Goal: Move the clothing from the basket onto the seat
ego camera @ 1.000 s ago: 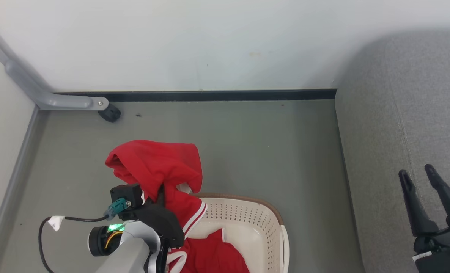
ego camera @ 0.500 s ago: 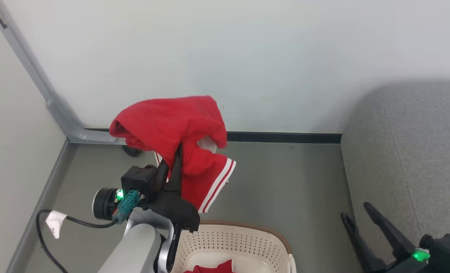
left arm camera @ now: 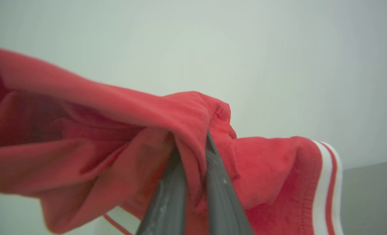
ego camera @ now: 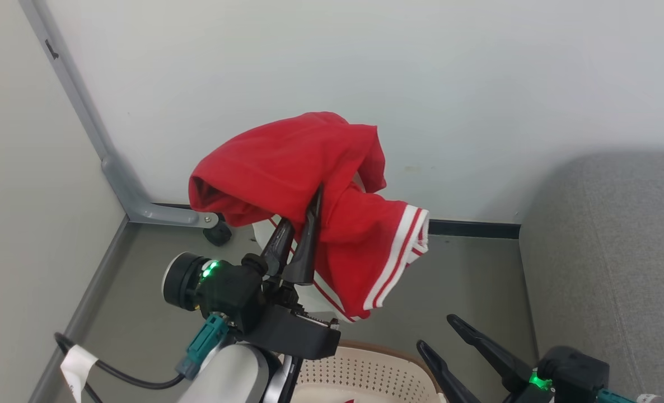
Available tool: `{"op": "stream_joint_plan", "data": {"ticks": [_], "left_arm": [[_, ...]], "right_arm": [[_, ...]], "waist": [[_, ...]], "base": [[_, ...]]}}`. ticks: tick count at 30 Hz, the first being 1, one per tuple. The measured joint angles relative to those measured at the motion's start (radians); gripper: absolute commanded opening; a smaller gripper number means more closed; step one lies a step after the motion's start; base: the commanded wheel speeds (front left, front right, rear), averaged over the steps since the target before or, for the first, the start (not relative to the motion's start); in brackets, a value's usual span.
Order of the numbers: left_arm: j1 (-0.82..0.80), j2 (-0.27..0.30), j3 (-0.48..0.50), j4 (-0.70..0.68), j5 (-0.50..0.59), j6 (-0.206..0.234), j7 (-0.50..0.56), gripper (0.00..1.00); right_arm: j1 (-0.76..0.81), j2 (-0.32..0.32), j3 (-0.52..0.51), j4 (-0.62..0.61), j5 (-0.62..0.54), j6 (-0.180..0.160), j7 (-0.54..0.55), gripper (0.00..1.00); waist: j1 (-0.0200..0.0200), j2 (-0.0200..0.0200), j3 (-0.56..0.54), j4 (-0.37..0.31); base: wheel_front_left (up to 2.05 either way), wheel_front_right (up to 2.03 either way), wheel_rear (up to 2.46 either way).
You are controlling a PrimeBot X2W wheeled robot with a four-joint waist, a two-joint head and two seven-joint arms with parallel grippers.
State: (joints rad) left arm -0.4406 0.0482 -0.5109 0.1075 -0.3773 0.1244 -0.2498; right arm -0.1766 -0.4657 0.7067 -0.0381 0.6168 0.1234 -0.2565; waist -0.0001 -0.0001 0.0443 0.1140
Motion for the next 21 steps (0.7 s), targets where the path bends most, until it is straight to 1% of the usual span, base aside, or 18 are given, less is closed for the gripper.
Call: {"op": "stream_joint_plan", "data": {"ticks": [4,11,21], "left_arm": [[0.002,0.001,-0.024,-0.054,-0.004,0.0,0.002,0.0],[0.025,0.001,-0.06,-0.12,-0.008,0.0,0.059,0.0],[0.075,0.005,-0.079,-0.159,-0.012,0.0,0.126,0.0]], "right_arm": [[-0.045,0.018,0.036,0.001,0.0,0.0,0.0,1.0],[-0.103,0.047,0.084,0.012,0.0,0.0,0.0,1.0],[-0.154,0.068,0.091,0.017,-0.001,0.0,0.0,1.0]], "waist": [[0.0,0.0,-0.006,0.011],[0.0,0.0001,-0.012,0.033],[0.0,0.0002,-0.007,0.047]], "base": [[0.0,0.0,0.0],[0.0,0.0,0.0],[0.0,0.0,0.0]]}}
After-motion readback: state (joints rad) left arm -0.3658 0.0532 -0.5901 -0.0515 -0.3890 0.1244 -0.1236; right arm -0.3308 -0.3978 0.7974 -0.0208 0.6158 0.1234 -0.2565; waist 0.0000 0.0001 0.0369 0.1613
